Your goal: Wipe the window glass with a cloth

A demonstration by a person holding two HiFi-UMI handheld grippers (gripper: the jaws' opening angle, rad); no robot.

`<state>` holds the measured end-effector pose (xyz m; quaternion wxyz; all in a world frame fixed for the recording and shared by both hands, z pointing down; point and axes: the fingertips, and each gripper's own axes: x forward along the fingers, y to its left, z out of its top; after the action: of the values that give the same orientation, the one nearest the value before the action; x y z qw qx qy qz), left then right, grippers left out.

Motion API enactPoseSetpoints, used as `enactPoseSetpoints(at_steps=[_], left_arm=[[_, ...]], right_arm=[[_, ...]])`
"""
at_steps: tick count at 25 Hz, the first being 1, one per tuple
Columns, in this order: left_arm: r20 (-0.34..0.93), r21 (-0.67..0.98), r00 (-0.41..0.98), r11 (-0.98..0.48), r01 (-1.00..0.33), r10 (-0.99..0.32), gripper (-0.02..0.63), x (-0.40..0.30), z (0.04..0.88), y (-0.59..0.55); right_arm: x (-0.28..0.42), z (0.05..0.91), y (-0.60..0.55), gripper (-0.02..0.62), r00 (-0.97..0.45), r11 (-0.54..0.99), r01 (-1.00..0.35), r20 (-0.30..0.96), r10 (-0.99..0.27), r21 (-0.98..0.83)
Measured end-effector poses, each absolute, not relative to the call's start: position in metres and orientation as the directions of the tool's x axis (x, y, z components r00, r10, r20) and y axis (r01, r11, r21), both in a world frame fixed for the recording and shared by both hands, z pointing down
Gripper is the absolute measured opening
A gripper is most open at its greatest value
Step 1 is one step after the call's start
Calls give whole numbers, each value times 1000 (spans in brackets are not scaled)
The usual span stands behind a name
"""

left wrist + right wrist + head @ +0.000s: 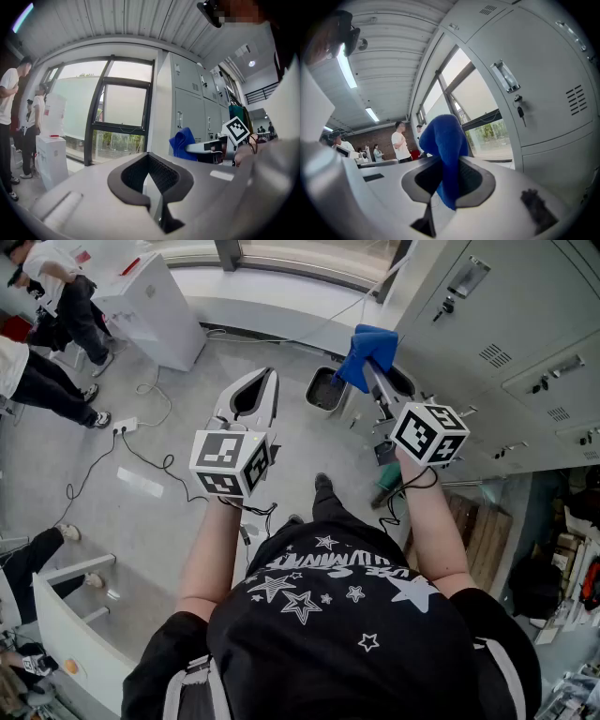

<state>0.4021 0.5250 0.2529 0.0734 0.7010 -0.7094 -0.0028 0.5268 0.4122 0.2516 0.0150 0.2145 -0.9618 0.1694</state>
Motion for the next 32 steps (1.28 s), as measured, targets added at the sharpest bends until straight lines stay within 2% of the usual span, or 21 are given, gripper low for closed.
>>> enactPoseSetpoints(at_steps=[9,32], left_arm=[[58,72,-16,20,-997,-998,8,407,243,523],[67,92,-97,103,-990,-993,8,384,250,597]], right_arm=[[527,251,414,74,-912,857,-409,102,-398,-312],[515,255,460,74,-917,856,-393,83,-389,-335]])
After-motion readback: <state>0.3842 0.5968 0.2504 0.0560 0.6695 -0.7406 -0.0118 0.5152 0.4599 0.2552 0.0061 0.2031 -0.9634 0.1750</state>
